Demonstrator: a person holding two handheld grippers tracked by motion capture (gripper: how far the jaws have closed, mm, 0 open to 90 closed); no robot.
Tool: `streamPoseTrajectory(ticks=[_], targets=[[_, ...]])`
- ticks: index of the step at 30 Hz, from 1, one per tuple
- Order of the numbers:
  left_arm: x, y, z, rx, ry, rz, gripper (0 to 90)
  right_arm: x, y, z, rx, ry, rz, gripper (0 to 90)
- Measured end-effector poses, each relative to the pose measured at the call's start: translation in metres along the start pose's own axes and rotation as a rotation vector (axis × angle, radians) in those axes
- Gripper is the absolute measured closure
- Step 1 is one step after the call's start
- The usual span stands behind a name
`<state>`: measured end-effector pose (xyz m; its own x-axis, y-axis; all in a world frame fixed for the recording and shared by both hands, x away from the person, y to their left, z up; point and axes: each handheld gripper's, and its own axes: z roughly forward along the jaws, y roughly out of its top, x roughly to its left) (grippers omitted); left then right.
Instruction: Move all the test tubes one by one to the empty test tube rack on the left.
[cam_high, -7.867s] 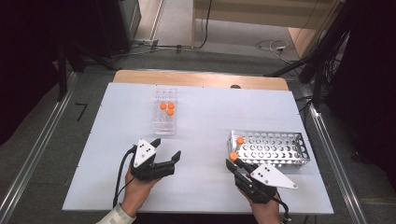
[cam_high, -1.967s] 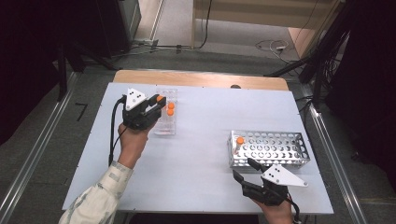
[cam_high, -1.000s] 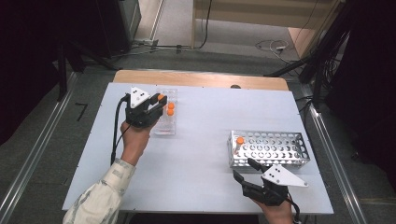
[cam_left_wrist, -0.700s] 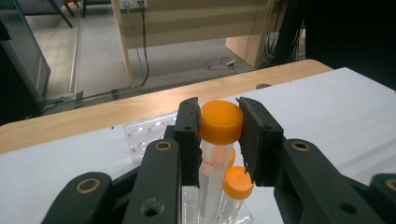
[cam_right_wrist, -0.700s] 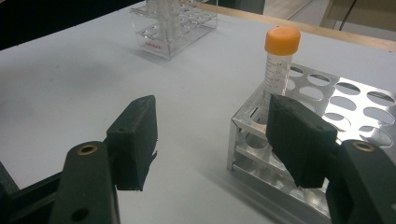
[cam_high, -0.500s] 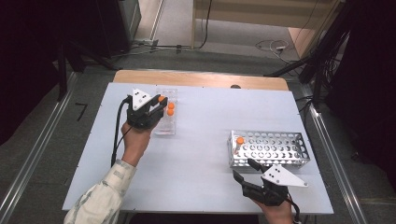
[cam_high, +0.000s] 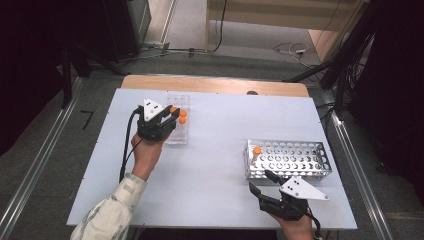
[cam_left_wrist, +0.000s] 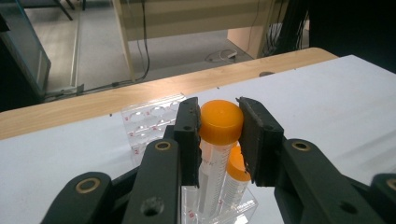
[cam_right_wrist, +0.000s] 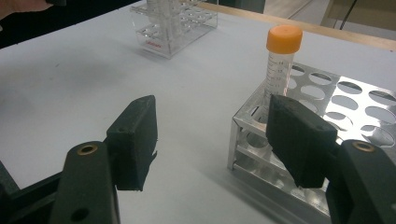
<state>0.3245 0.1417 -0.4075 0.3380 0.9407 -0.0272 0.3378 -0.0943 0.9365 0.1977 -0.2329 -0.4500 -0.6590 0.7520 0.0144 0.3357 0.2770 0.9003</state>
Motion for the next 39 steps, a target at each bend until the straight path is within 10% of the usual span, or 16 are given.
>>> streamPoseTrajectory(ticks=[19, 39], targets=[[-0.003, -0.005, -0.008, -0.005, -0.052, -0.031, 59.1, 0.000, 0.000, 0.001, 0.002, -0.001, 0.002, 32.3], [-0.017, -0.042, -0.044, -0.007, -0.062, -0.066, 24.7, -0.001, -0.001, 0.002, 0.004, -0.017, 0.008, 32.3]])
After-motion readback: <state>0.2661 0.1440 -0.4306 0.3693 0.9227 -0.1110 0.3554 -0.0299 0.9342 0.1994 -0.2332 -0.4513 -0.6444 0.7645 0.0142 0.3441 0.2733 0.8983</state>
